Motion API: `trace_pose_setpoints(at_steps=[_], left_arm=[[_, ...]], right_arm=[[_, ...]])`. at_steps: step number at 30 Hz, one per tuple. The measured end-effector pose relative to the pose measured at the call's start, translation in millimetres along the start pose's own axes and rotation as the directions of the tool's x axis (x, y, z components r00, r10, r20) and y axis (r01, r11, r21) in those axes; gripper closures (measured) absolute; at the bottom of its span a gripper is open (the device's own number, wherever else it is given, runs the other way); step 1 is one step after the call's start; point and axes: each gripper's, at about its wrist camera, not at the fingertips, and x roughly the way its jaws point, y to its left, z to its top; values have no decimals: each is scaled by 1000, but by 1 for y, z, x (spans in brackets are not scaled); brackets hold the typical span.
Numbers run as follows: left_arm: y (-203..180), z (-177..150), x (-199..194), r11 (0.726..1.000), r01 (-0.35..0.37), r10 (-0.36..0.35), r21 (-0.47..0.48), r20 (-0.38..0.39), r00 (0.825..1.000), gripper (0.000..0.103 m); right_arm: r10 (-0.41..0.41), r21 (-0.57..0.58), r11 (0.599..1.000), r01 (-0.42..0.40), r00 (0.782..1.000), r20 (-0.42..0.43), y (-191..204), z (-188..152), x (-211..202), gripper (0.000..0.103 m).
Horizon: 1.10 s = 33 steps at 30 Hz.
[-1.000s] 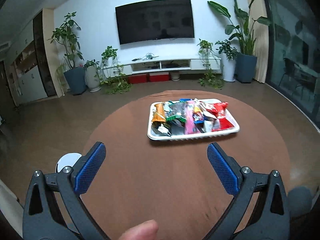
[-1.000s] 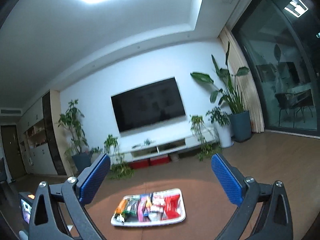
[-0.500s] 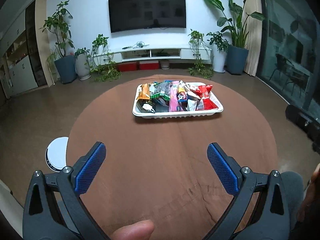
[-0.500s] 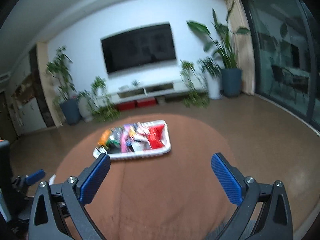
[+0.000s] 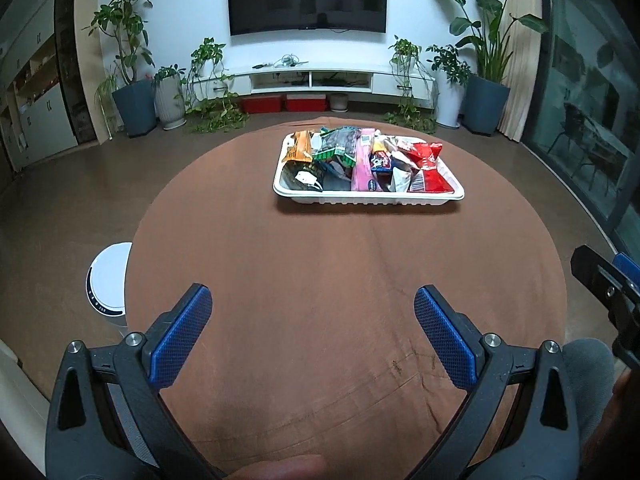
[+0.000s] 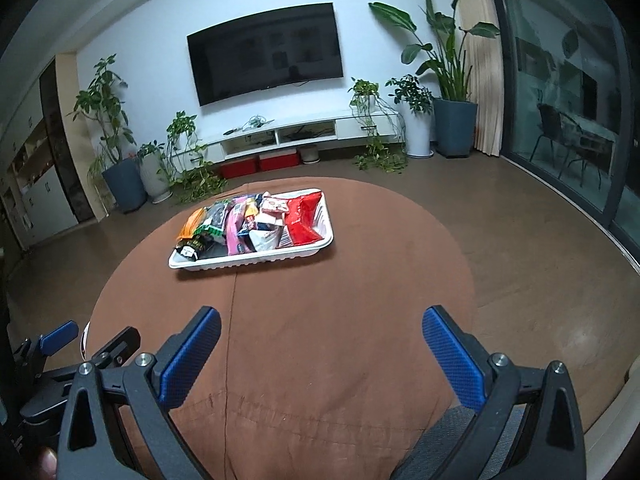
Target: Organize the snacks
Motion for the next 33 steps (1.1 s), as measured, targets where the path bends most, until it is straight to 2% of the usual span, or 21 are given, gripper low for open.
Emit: trace_pose_setpoints(at_steps=[33], left_arm=[[6,-3,10,1000,5,-5,-7,-14,1000,0]], right_arm=[[16,-64,998,-20,999,-48,19,-8,4,0]])
